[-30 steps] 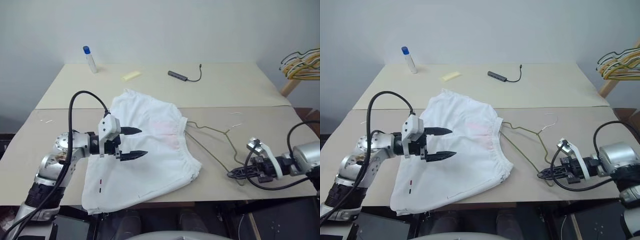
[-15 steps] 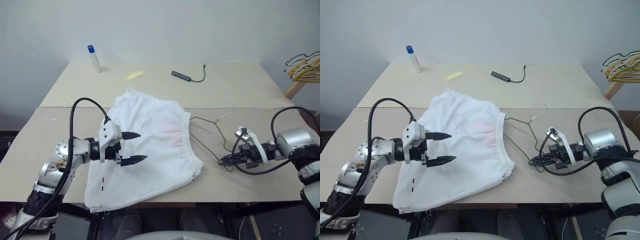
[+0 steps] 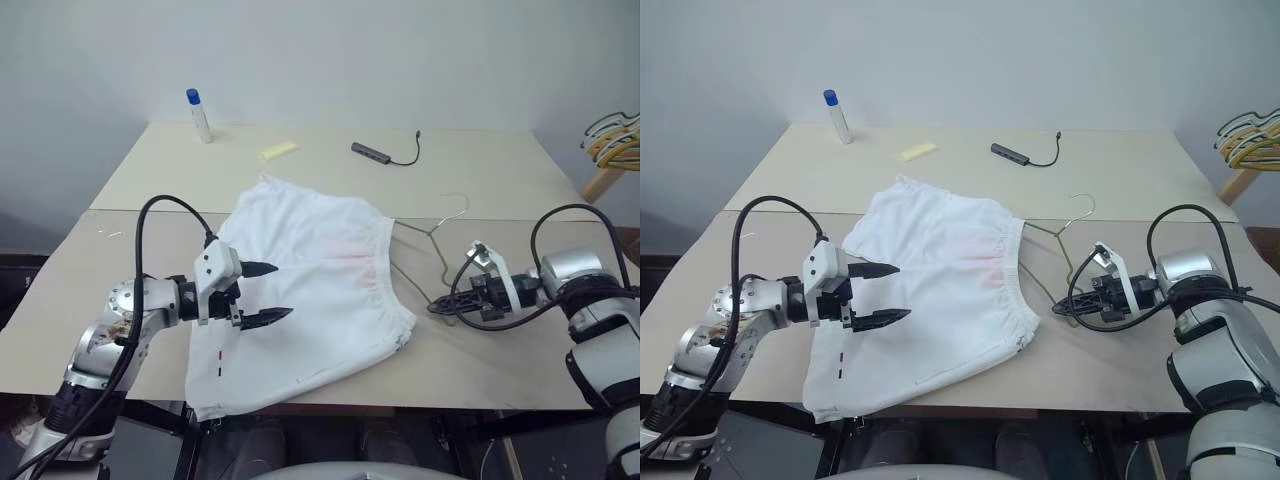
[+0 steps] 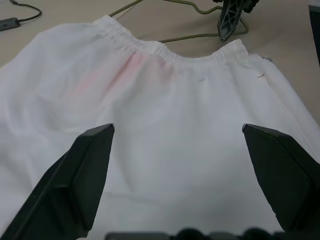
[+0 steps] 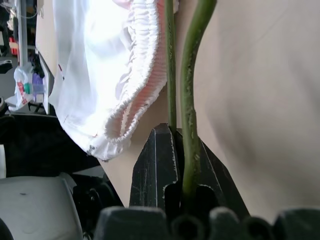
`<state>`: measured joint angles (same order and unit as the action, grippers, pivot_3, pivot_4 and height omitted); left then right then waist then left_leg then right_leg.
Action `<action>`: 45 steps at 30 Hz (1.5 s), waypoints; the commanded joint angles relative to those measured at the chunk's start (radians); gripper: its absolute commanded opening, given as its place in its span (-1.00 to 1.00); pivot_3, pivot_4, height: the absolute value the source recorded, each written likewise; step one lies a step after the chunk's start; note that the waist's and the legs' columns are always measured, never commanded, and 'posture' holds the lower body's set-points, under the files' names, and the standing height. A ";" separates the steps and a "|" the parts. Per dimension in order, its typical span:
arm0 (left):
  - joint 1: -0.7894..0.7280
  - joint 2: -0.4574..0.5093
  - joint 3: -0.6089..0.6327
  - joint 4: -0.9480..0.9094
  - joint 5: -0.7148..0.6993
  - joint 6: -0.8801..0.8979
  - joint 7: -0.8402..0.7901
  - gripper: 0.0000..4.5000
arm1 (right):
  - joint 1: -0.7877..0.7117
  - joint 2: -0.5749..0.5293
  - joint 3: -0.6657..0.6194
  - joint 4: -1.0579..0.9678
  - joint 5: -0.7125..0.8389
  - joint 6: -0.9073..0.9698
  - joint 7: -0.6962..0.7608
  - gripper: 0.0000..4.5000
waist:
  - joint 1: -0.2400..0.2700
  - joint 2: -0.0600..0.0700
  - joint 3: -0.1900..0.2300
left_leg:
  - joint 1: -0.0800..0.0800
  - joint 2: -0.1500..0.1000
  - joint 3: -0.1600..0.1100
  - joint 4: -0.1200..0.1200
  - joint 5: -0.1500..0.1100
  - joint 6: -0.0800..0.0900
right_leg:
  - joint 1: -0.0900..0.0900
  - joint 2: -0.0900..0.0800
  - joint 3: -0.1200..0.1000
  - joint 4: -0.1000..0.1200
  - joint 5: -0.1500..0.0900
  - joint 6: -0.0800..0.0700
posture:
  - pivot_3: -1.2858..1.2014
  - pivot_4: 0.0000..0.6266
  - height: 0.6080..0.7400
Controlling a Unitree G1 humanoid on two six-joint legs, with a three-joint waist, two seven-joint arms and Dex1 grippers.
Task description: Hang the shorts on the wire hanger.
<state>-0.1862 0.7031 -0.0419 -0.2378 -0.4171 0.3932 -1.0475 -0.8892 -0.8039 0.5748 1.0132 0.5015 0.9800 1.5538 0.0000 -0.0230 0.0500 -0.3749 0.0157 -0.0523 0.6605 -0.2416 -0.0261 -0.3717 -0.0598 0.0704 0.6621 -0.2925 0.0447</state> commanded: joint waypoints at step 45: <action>-0.876 0.063 -0.291 0.774 -0.154 -0.183 -0.567 0.97 | 0.103 -0.129 -0.142 -1.217 -0.356 -0.189 -0.221 -1.00 | -0.028 0.001 0.000 | -0.016 0.000 -0.001 0.003 0.001 0.000 | -0.017 0.001 0.000 0.004 0.000 0.000 | 0.02 -1.00 1.00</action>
<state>-1.0371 0.7426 -0.3145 0.5666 -0.5447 0.2031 -1.6114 -0.7671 -0.9296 0.4421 -0.1724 0.1579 0.7767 1.3386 -0.0285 -0.0224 0.0499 -0.3912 0.0159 -0.0528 0.6637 -0.2409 -0.0264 -0.3885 -0.0591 0.0703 0.6665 -0.2927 0.0451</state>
